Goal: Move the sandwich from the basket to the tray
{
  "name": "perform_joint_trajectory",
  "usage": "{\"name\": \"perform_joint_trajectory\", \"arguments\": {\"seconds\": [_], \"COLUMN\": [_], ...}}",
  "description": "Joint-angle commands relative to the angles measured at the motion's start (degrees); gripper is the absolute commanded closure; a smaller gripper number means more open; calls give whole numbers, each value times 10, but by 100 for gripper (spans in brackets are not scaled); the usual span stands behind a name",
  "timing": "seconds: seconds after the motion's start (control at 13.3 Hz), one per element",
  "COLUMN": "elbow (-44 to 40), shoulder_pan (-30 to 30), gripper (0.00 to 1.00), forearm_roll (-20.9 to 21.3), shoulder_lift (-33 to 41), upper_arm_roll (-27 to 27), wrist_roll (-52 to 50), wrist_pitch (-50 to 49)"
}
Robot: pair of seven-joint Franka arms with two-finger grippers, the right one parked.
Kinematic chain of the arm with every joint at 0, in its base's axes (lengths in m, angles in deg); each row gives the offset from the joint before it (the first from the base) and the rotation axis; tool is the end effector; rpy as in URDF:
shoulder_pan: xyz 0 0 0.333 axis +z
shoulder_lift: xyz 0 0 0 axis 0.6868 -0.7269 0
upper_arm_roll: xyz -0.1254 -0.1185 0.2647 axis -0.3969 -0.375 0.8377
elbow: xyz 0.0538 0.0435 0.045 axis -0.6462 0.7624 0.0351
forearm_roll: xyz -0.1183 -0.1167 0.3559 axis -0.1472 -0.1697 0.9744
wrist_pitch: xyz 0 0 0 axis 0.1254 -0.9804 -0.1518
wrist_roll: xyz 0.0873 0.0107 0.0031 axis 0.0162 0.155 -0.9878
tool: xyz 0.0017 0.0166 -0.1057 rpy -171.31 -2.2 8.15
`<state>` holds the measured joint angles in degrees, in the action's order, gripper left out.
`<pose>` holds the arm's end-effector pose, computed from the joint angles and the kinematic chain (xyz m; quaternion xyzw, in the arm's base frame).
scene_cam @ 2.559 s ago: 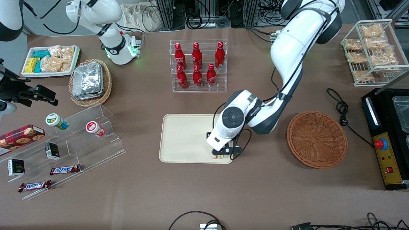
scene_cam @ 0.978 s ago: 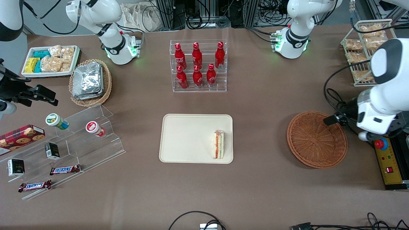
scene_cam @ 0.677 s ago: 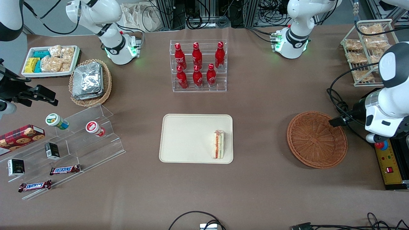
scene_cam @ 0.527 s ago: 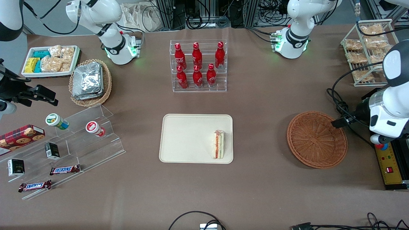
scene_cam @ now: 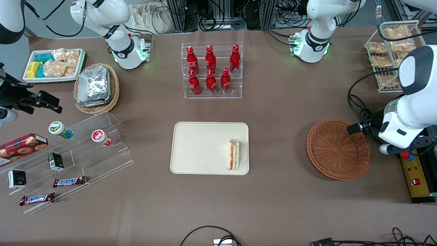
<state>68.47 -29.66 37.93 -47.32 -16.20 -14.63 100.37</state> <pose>0.6151 -0.0383 0.5007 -0.9935 -0.0803 0.0801 0.0116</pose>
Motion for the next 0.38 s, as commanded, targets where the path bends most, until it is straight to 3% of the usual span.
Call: {"name": "perform_joint_trajectory", "arguments": {"seconds": [0.0, 0.3], "elbow": [-24, -60], "shoulder_pan": [-27, -77], "gripper": [0, 0], "forearm_roll": [10, 3], "shoulder_lift": [6, 4], "upper_arm_roll": [7, 68], "wrist_roll": [48, 136], "wrist_pitch": [-29, -66]}}
